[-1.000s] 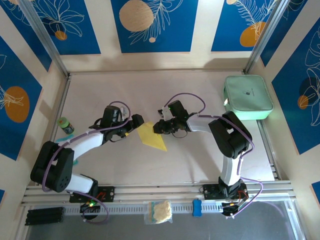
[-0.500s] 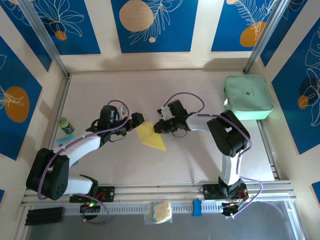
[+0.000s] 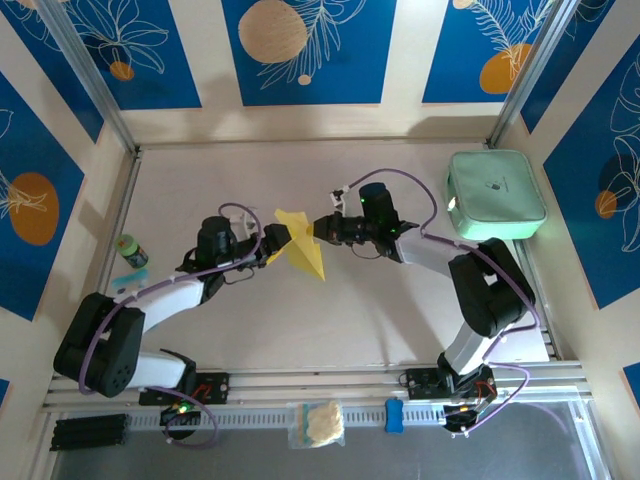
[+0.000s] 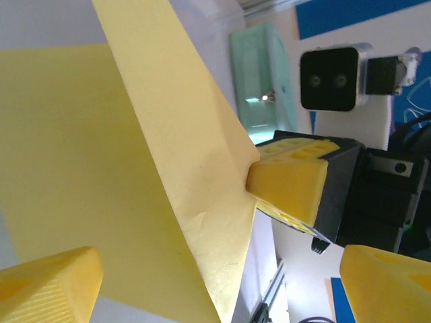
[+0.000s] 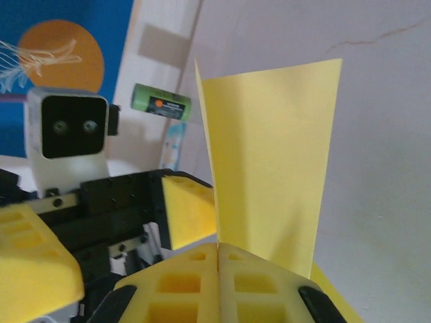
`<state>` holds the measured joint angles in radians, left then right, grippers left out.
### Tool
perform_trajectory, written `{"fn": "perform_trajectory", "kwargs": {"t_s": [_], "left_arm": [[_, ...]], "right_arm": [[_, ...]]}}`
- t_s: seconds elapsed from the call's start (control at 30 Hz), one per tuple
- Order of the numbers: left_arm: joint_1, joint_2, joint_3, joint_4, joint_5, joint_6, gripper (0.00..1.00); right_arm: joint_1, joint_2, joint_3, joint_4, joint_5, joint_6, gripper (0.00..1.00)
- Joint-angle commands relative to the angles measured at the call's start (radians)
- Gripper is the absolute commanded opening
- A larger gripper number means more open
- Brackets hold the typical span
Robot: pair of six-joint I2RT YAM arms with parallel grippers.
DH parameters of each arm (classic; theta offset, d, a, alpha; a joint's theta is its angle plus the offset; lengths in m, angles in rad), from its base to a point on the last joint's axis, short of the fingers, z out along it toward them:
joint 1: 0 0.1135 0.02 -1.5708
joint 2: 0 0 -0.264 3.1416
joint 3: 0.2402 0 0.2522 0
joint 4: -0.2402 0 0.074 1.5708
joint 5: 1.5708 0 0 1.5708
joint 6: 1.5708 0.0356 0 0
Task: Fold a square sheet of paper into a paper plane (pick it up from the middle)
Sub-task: Turn over the paper at the center of the table.
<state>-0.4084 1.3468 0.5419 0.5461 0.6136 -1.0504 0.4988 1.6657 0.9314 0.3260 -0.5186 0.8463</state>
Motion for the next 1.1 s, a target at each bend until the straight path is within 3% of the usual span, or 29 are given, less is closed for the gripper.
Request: {"fn": "perform_trajectory", "kwargs": {"t_s": [0.0, 0.43, 0.83, 1.07], "left_arm": [[-0.023, 0.037, 0.014, 0.136, 0.053, -0.029, 0.86], [-0.069, 0.143, 0.071, 0.295, 0.113, -0.042, 0.48], [-0.076, 0.146, 0.071, 0.352, 0.114, -0.048, 0.3], [-0.076, 0.14, 0.059, 0.354, 0.071, -0.034, 0.19]], "right_arm": [[-0.009, -0.044, -0.024, 0.085, -0.047, 0.146, 0.0], [-0.02, -0.064, -0.044, 0.182, -0.094, 0.278, 0.01], [-0.027, -0.058, -0.06, 0.193, -0.094, 0.295, 0.02], [-0.032, -0.084, -0.077, 0.196, -0.087, 0.287, 0.15]]}}
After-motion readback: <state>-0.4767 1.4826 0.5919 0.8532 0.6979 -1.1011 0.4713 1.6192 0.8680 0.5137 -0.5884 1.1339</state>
